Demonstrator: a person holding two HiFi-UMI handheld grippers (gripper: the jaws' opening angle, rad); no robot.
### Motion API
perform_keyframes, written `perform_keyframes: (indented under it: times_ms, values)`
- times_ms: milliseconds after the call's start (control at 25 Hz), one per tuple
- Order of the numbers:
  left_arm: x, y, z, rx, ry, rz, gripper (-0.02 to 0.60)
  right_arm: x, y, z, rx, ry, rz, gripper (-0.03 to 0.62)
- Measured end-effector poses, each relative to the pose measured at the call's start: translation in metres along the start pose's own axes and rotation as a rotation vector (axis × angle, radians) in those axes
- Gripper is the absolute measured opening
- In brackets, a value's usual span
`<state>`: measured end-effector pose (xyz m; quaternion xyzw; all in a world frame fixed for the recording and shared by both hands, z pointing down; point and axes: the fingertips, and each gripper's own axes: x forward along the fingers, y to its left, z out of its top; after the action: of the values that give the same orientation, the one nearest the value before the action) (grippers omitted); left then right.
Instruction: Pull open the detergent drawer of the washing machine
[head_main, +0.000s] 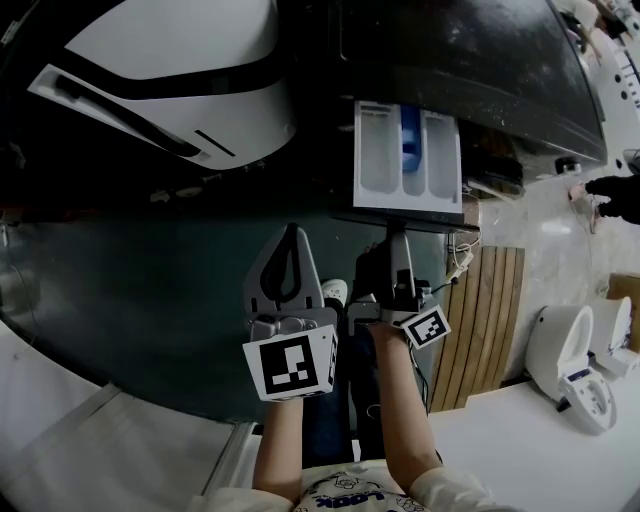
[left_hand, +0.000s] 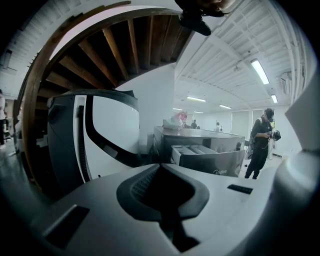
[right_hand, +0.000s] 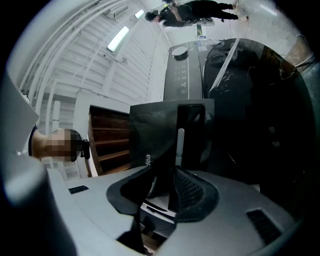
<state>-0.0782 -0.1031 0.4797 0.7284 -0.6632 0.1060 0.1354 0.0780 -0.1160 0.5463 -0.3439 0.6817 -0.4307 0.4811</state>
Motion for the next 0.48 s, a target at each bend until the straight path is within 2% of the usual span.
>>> perform_keyframes:
  times_ms: [80, 200, 480]
  values:
    - [-0.001, 0.000, 0.003, -0.001, -0.002, 0.004, 0.014, 0.001, 0.002, -0.004, -0.026, 0.030, -0.019, 0.160]
    - [-0.005, 0.002, 0.006, -0.003, -0.002, 0.012, 0.014, 0.000, 0.004, -0.008, -0.081, 0.073, -0.070, 0.164]
    - [-0.021, 0.007, 0.031, 0.003, -0.029, 0.030, 0.014, -0.008, 0.028, -0.018, -0.256, 0.275, -0.159, 0.161]
